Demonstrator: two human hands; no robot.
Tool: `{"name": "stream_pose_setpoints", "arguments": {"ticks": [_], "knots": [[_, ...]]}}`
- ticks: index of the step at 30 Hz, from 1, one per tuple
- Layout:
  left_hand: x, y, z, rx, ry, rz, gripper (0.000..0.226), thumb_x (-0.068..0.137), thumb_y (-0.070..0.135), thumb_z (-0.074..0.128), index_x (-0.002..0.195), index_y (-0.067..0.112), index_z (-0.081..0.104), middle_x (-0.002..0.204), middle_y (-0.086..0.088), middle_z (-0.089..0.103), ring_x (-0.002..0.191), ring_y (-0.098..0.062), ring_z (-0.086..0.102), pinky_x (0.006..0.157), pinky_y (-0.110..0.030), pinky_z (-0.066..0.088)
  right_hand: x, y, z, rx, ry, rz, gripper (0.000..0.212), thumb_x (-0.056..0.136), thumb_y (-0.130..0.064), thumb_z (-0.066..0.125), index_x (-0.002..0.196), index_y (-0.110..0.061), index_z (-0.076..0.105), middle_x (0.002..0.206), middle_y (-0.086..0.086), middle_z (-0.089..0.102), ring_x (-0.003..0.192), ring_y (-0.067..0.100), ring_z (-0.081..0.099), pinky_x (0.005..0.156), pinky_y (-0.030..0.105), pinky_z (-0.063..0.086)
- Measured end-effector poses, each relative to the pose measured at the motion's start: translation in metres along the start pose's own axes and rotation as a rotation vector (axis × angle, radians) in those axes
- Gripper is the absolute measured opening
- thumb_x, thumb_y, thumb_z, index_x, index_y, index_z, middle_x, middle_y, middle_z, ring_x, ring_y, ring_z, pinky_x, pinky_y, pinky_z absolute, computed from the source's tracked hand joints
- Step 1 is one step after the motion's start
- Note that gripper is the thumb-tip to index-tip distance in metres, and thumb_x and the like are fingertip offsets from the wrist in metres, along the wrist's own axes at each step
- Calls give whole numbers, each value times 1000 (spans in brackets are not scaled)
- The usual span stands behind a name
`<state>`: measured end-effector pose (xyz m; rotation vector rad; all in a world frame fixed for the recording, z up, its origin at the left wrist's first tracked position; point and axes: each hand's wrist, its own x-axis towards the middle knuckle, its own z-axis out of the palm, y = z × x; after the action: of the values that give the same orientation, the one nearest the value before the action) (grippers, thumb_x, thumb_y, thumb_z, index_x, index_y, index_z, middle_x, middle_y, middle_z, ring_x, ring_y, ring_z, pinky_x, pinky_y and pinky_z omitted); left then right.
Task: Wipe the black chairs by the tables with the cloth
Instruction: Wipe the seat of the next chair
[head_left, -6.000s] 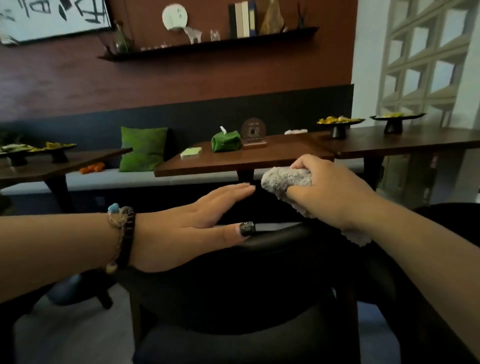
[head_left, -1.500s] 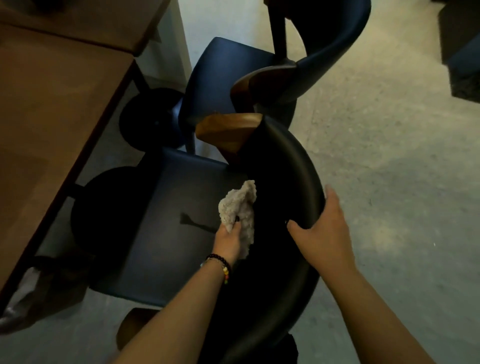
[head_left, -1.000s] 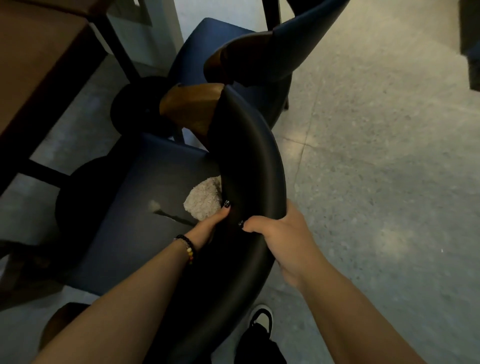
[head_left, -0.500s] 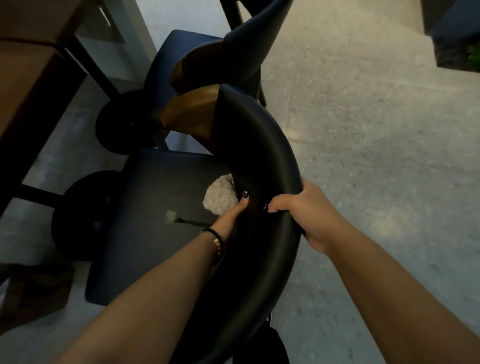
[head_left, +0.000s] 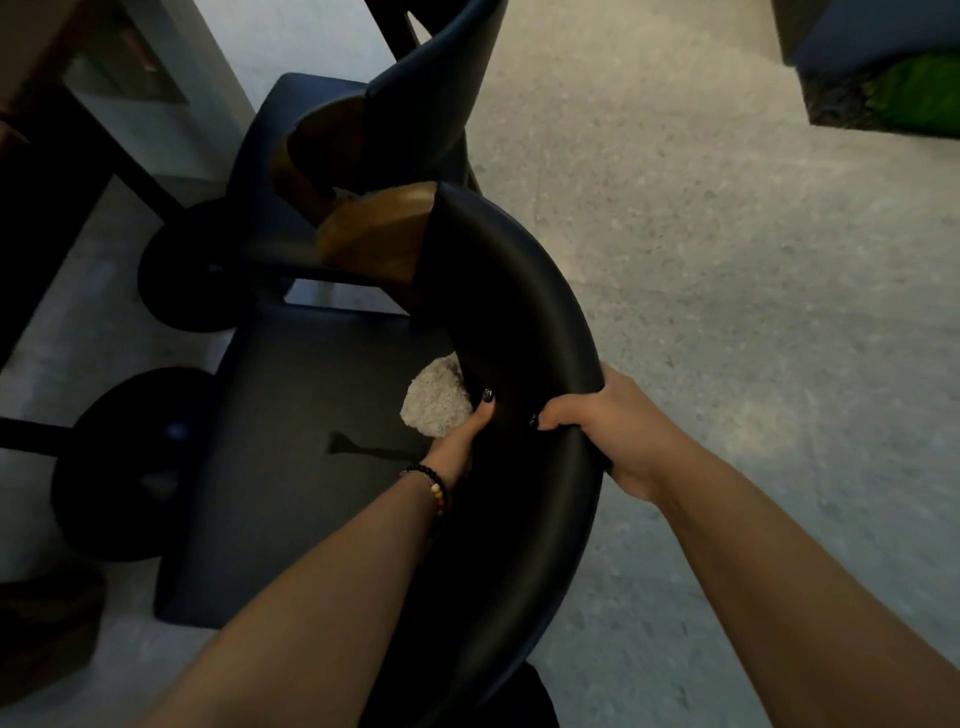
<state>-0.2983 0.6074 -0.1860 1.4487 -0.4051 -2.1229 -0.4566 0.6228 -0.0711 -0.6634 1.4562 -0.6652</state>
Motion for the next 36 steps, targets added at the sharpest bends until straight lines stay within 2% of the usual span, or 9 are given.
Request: {"name": "stream_pose_setpoints", "arguments": {"ticks": [10,15,18,20,23,26,29,32,36], "knots": [[10,-11,-3,88,65,30,68,84,47,63,143,20,43,134,-7,58,119,-25,59,106,-44,43,3,10,-13,-23,2,37,52,72,1,72,117,-22,60,105,10,70,89,26,71,76,41,61],[2,20,-32,60,236,41,45,99,31,50,139,11,47,136,-18,55,121,-34,55,91,-38,47,-3,3,-7,-174,124,36,71,72,-11,79,135,-23,48,122,7,64,102,25,66,92,45,54],[-15,45,-57,128,221,158,37,98,27,53,132,14,52,126,-9,62,113,-27,61,90,-34,50,-12,-6,15,-617,466,-249,94,76,-27,77,152,-21,23,153,3,31,138,20,36,110,27,27],[-30,60,-76,177,197,224,22,96,23,57,117,20,61,116,-4,68,105,-22,66,85,-33,53,-16,-16,44,-696,625,-651,74,83,-25,70,147,-18,33,148,2,34,139,14,32,109,15,22],[-51,79,-111,215,128,259,19,93,14,58,110,22,63,105,1,73,95,-17,70,72,-28,56,-4,-18,97,-550,513,-855,51,84,-17,66,132,-21,50,134,-6,47,127,3,44,105,17,37],[-69,96,-149,182,21,301,32,87,6,60,116,18,60,108,0,73,100,-19,69,72,-26,56,19,-10,159,-258,409,-487,56,81,-25,73,131,-31,49,132,-13,47,122,-2,46,99,22,41],[-87,111,-186,146,-75,298,45,75,10,64,119,19,59,113,-3,71,103,-21,68,74,-27,56,40,7,207,171,200,-66,60,78,-37,77,132,-25,54,127,-6,62,108,10,63,88,28,51],[-97,120,-220,152,-120,265,45,75,8,64,118,21,60,112,-4,71,103,-22,68,73,-28,56,50,29,235,514,-63,136,50,74,-42,71,120,-23,65,115,2,72,103,19,70,89,41,53],[-98,120,-254,271,-101,232,34,87,-3,57,113,17,63,107,-4,73,101,-22,68,75,-29,56,59,55,263,557,-101,280,62,70,-16,78,129,-10,60,118,14,69,108,31,67,93,48,52]]}}
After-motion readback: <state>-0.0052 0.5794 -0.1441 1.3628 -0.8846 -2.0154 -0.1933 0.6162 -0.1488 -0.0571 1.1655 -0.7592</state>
